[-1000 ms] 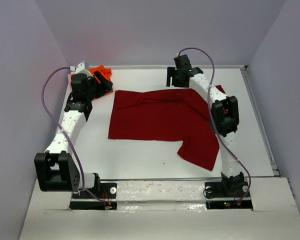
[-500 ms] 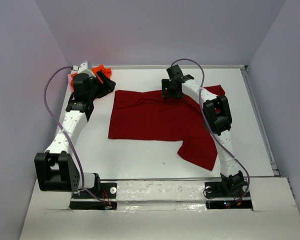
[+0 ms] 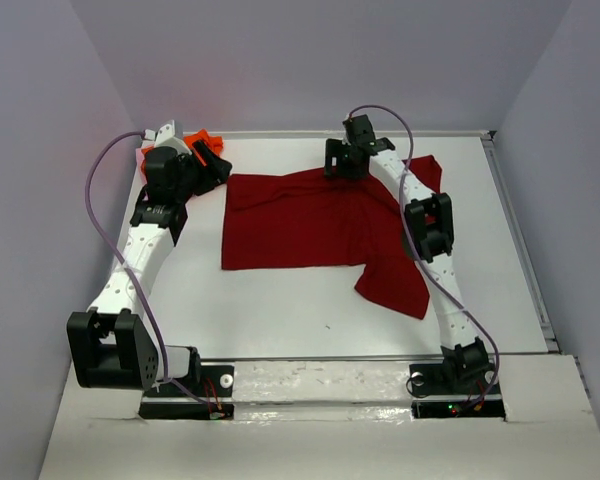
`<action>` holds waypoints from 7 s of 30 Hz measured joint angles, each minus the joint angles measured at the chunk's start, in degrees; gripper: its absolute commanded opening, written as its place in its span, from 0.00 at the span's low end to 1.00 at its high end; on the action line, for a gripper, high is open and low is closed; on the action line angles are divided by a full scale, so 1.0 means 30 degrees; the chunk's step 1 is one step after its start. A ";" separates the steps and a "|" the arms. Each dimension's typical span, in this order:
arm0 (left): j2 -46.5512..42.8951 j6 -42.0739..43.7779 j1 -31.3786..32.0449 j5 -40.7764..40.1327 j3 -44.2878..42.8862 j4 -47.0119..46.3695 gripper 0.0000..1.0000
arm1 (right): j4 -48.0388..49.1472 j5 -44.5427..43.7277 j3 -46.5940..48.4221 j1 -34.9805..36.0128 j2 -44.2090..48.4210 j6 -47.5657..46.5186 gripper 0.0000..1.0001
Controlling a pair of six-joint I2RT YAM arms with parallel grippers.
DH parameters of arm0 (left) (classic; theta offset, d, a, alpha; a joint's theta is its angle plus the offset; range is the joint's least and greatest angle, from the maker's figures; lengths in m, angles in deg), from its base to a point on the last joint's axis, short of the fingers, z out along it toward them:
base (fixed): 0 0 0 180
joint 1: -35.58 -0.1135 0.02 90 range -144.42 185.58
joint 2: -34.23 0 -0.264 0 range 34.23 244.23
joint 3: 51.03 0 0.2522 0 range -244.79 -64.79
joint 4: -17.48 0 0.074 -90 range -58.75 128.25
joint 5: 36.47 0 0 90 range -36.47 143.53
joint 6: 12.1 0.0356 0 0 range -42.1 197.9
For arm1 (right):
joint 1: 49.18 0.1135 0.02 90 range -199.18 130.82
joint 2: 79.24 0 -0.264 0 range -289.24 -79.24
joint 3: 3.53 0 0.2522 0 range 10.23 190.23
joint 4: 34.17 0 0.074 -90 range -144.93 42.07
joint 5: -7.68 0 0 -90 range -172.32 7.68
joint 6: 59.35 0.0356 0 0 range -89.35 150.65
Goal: Fold and stack the t-shirts
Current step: Fold the flattened tshirt in 1/3 of the way, then grap the side of the flattened tshirt closest away from the robot with both arms
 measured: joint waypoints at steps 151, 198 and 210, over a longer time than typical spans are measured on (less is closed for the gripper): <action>0.1676 0.0634 0.0758 -0.0954 0.0007 0.0852 0.68 | -0.3738 -0.7009 -3.2654 0.3490 2.8268 1.3945 0.68; 0.1246 0.0765 0.1217 -0.1027 0.0007 0.0852 0.68 | -0.4845 -0.8830 -3.2545 0.3490 2.2986 1.7056 0.22; 0.1056 0.0794 0.1362 -0.1311 0.0007 0.0845 0.68 | -0.4663 -0.8888 -3.2501 0.3490 2.2760 1.6793 0.00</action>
